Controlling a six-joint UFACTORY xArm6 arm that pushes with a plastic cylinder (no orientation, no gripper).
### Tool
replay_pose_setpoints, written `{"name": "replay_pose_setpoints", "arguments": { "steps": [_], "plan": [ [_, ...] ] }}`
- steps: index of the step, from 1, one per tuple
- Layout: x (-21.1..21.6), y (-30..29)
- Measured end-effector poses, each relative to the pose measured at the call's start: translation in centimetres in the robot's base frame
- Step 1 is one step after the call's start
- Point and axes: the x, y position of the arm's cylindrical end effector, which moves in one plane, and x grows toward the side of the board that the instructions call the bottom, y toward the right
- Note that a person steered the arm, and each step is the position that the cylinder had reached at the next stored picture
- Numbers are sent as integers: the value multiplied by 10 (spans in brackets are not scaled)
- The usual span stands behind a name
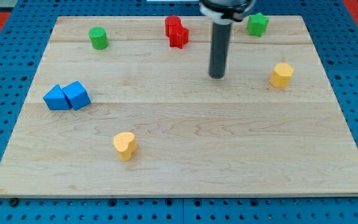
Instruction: Move the yellow hexagon towards the center of the board
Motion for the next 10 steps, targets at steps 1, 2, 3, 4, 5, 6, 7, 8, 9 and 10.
{"name": "replay_pose_setpoints", "arguments": {
  "steps": [1,2,3,4,5,6,7,8,9,10],
  "plan": [
    [-13,32],
    [-33,90],
    [-12,132],
    [11,118],
    [19,151],
    [38,142],
    [52,87],
    [53,53],
    [53,47],
    [51,43]
  ]
}}
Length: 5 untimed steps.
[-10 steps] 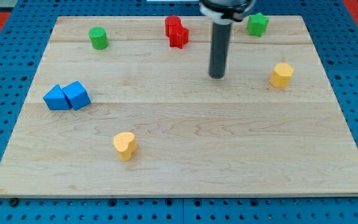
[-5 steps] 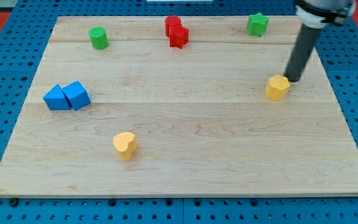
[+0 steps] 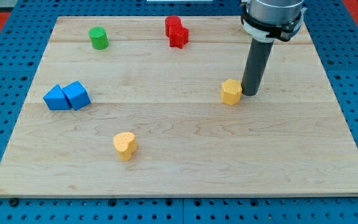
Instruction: Move the yellow hexagon towards the center of the board
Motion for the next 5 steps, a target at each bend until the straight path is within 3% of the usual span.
{"name": "replay_pose_setpoints", "arguments": {
  "steps": [3,5],
  "plan": [
    [-1,0],
    [-2,-37]
  ]
}}
